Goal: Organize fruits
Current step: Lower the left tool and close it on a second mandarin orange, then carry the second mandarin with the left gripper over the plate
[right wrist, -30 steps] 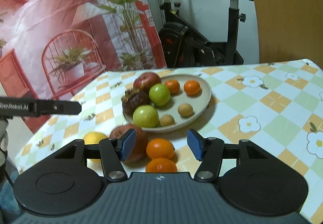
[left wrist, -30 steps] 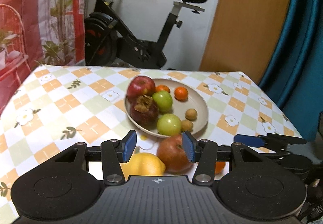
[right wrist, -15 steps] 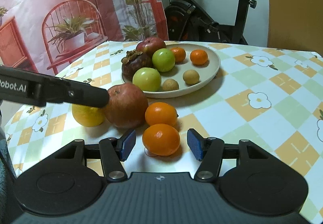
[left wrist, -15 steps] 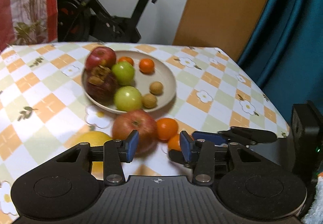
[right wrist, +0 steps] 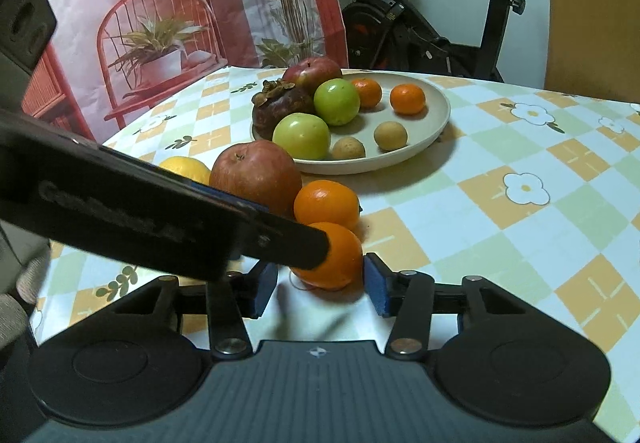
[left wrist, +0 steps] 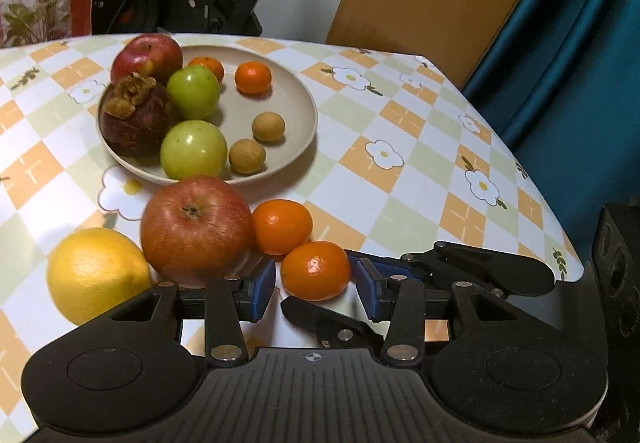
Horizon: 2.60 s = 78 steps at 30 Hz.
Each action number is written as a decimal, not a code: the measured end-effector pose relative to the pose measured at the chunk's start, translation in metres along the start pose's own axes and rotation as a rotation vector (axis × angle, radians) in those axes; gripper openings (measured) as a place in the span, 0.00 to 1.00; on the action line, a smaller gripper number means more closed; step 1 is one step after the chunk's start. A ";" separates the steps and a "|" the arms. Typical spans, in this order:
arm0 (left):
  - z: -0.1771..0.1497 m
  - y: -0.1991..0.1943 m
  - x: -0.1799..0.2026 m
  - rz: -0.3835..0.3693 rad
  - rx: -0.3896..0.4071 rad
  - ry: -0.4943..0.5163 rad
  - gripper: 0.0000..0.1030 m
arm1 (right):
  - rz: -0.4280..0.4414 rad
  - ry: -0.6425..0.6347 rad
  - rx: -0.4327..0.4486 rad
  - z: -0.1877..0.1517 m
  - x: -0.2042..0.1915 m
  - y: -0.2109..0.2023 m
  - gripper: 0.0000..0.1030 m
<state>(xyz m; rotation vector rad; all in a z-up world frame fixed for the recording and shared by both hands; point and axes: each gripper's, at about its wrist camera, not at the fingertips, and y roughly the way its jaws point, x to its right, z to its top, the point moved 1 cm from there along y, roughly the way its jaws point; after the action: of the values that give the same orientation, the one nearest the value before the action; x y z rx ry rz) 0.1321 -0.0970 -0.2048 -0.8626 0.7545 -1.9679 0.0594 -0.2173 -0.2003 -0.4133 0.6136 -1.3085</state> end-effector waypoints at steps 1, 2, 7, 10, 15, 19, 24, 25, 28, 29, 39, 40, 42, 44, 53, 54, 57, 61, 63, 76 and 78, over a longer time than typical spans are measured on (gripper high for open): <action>0.000 0.002 0.000 -0.001 -0.004 -0.005 0.45 | 0.001 0.000 0.001 0.000 0.000 0.000 0.49; 0.000 0.004 -0.001 -0.002 -0.007 -0.010 0.45 | 0.001 0.000 0.002 0.000 0.000 0.000 0.49; 0.000 0.013 -0.004 -0.017 -0.021 -0.045 0.45 | 0.006 0.002 0.010 0.000 0.001 0.000 0.49; 0.000 0.014 -0.006 -0.022 -0.023 -0.053 0.43 | 0.004 0.003 0.014 0.000 0.001 0.000 0.44; 0.002 0.008 -0.004 -0.041 -0.013 -0.056 0.43 | 0.010 0.013 0.017 0.000 0.002 -0.005 0.44; 0.006 -0.002 0.002 -0.052 0.010 -0.047 0.43 | 0.010 0.022 0.036 0.004 0.003 -0.013 0.44; 0.020 -0.021 0.008 -0.064 0.052 -0.035 0.43 | 0.008 0.018 0.072 0.016 0.002 -0.029 0.44; 0.024 -0.026 0.008 -0.068 0.063 -0.035 0.43 | 0.008 0.013 0.083 0.020 0.001 -0.032 0.44; 0.041 -0.039 0.006 -0.079 0.098 -0.045 0.43 | 0.006 -0.020 0.118 0.037 -0.003 -0.039 0.43; 0.049 -0.044 0.005 -0.080 0.111 -0.046 0.43 | 0.006 -0.030 0.129 0.044 -0.004 -0.040 0.44; 0.105 -0.047 -0.006 -0.077 0.140 -0.027 0.43 | 0.036 -0.076 0.191 0.108 0.007 -0.032 0.44; 0.109 -0.043 -0.007 -0.069 0.134 -0.021 0.43 | 0.044 -0.070 0.188 0.113 0.010 -0.027 0.44; 0.117 -0.030 -0.010 -0.052 0.111 -0.016 0.43 | 0.049 -0.065 0.176 0.119 0.016 -0.017 0.44; 0.124 -0.014 -0.018 -0.047 0.076 -0.029 0.43 | 0.049 -0.068 0.151 0.125 0.021 -0.003 0.44; 0.142 0.061 -0.036 -0.052 -0.051 -0.060 0.43 | 0.041 -0.010 0.014 0.122 0.065 0.054 0.43; 0.143 0.065 -0.037 -0.053 -0.057 -0.061 0.43 | 0.037 -0.003 0.002 0.122 0.070 0.059 0.43; 0.145 0.079 -0.042 -0.052 -0.076 -0.066 0.43 | 0.030 0.010 -0.034 0.123 0.081 0.072 0.43; 0.147 0.086 -0.053 -0.054 -0.084 -0.071 0.44 | 0.039 0.001 -0.068 0.124 0.087 0.084 0.43; 0.148 0.089 -0.057 -0.051 -0.085 -0.079 0.43 | 0.046 -0.004 -0.084 0.126 0.088 0.091 0.43; 0.164 0.057 -0.067 -0.013 0.020 -0.055 0.43 | 0.021 0.000 -0.093 0.140 0.088 0.118 0.40; 0.168 0.052 -0.069 0.004 0.038 -0.052 0.43 | 0.020 -0.001 -0.088 0.143 0.085 0.123 0.40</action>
<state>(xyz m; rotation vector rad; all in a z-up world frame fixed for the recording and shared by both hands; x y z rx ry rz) 0.3168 -0.0922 -0.1663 -0.8859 0.6861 -1.9424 0.2550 -0.2813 -0.1800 -0.4788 0.6749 -1.2649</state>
